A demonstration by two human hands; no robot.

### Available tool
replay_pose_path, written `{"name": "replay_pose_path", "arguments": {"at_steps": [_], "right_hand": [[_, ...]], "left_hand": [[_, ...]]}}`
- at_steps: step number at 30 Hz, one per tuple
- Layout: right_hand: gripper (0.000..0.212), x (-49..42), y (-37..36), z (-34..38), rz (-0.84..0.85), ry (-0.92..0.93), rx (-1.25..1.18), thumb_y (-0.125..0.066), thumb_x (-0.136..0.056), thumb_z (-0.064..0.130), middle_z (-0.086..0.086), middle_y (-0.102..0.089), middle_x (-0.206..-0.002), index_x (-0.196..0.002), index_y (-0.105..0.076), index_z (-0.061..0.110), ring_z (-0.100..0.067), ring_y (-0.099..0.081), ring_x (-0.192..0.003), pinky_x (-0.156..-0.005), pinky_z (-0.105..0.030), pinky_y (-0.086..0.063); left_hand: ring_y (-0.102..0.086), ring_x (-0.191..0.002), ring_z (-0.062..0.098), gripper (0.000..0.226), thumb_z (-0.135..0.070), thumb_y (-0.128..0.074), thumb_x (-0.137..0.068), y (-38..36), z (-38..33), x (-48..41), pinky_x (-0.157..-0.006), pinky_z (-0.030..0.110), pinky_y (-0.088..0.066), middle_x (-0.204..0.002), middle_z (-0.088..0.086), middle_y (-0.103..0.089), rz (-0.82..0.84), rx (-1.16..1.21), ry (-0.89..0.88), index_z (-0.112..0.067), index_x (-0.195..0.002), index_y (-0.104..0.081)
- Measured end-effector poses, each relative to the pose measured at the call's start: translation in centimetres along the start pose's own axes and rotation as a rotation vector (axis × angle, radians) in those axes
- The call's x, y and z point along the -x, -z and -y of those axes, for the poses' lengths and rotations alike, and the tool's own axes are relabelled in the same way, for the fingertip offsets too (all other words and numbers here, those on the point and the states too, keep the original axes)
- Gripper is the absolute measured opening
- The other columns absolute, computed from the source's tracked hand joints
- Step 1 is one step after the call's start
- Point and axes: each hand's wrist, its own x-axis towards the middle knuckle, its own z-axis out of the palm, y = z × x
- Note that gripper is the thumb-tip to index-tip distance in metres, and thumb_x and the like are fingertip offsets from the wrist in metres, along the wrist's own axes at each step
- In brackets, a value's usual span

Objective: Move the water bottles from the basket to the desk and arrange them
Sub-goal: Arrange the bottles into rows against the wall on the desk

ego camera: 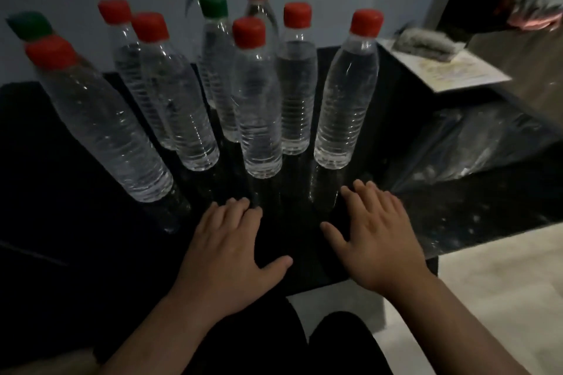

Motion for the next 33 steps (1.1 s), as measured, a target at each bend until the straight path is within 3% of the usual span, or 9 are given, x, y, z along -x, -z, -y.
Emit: {"name": "replay_pose_path", "arguments": {"at_steps": [2, 5, 9, 10, 12, 14, 18, 26, 33], "right_hand": [[0.077, -0.1, 0.4, 0.0, 0.021, -0.001, 0.016, -0.034, -0.085, 0.063, -0.017, -0.049, -0.142, -0.137, -0.051, 0.009, -0.033, -0.042, -0.135, -0.112, -0.049, -0.031], [0.077, -0.3, 1.4, 0.3, 0.091, -0.008, 0.035, -0.036, -0.086, 0.062, -0.021, -0.050, -0.141, -0.136, -0.051, 0.006, -0.037, -0.044, -0.133, -0.111, -0.051, -0.032], [0.082, -1.3, 4.3, 0.4, 0.366, 0.013, 0.050, -0.030, -0.089, 0.066, -0.017, -0.025, -0.158, -0.151, -0.027, 0.012, -0.033, -0.021, -0.146, -0.119, -0.046, -0.015], [0.081, -1.8, 5.1, 0.2, 0.446, 0.017, 0.037, -0.033, -0.089, 0.064, -0.014, -0.021, -0.159, -0.152, -0.023, 0.015, -0.032, -0.018, -0.147, -0.119, -0.045, -0.014], [0.069, -3.0, 7.0, -0.2, 0.543, 0.008, -0.021, -0.043, -0.089, 0.056, -0.012, -0.034, -0.150, -0.146, -0.034, 0.019, -0.034, -0.032, -0.139, -0.113, -0.041, -0.029], [0.048, -3.8, 9.4, -0.6, 0.571, -0.040, -0.089, -0.047, -0.088, 0.046, -0.007, -0.050, -0.129, -0.129, -0.050, 0.022, -0.031, -0.050, -0.120, -0.097, -0.039, -0.045], [0.032, -3.0, 14.1, -2.4, 0.458, -0.119, -0.158, -0.051, -0.091, 0.038, -0.004, -0.058, -0.115, -0.116, -0.060, 0.020, -0.027, -0.057, -0.105, -0.083, -0.039, -0.051], [0.033, 2.0, 20.7, -9.6, 0.217, -0.496, -0.231, -0.050, -0.095, 0.029, 0.002, -0.058, -0.128, -0.127, -0.058, 0.023, -0.020, -0.055, -0.114, -0.089, -0.031, -0.048], [0.037, 7.9, 24.5, -18.3, 0.102, -0.776, -0.248, -0.047, -0.097, 0.029, 0.006, -0.052, -0.137, -0.133, -0.052, 0.024, -0.017, -0.050, -0.122, -0.095, -0.027, -0.043]], "left_hand": [[-0.031, -0.140, 0.024, 0.092, -0.080, -0.035, -0.071, 0.1, -0.1, -0.2, -0.119, 0.042, -0.013, -0.147, 0.005, -0.040, 0.039, -0.024, 0.012, -0.018, -0.139, -0.044], [-0.018, -0.146, 0.024, 0.096, -0.080, -0.033, -0.073, 0.8, -0.3, -0.2, -0.120, 0.041, -0.003, -0.156, 0.006, -0.027, 0.162, 0.004, 0.050, -0.018, -0.146, -0.034], [-0.012, -0.147, 0.027, 0.093, -0.077, -0.035, -0.078, 3.2, -0.7, -1.2, -0.120, 0.041, 0.001, -0.159, 0.009, -0.018, 0.341, 0.049, 0.081, -0.018, -0.149, -0.026], [-0.014, -0.146, 0.027, 0.086, -0.073, -0.039, -0.081, 4.2, -0.8, -1.7, -0.120, 0.040, -0.003, -0.158, 0.008, -0.019, 0.392, 0.052, 0.077, -0.019, -0.148, -0.027], [-0.031, -0.136, 0.023, 0.068, -0.063, -0.047, -0.086, 6.1, -0.7, -2.8, -0.115, 0.037, -0.025, -0.150, 0.003, -0.032, 0.466, 0.121, 0.073, -0.023, -0.139, -0.037], [-0.049, -0.116, 0.014, 0.050, -0.056, -0.052, -0.087, 8.0, -0.8, -3.8, -0.097, 0.032, -0.044, -0.131, -0.006, -0.050, 0.495, 0.272, 0.087, -0.027, -0.128, -0.048], [-0.056, -0.109, 0.004, 0.038, -0.047, -0.057, -0.089, 11.0, -3.1, -5.7, -0.089, 0.025, -0.048, -0.120, -0.018, -0.055, 0.499, 0.451, 0.035, -0.031, -0.124, -0.055], [-0.055, -0.111, 0.008, 0.037, -0.046, -0.055, -0.089, 13.6, -13.6, -10.4, -0.092, 0.025, -0.046, -0.122, -0.014, -0.057, 0.498, 0.432, -0.294, -0.028, -0.121, -0.058], [-0.054, -0.109, 0.008, 0.037, -0.047, -0.053, -0.089, 14.7, -25.0, -15.6, -0.091, 0.026, -0.047, -0.120, -0.014, -0.056, 0.499, 0.370, -0.497, -0.029, -0.121, -0.057]]}}
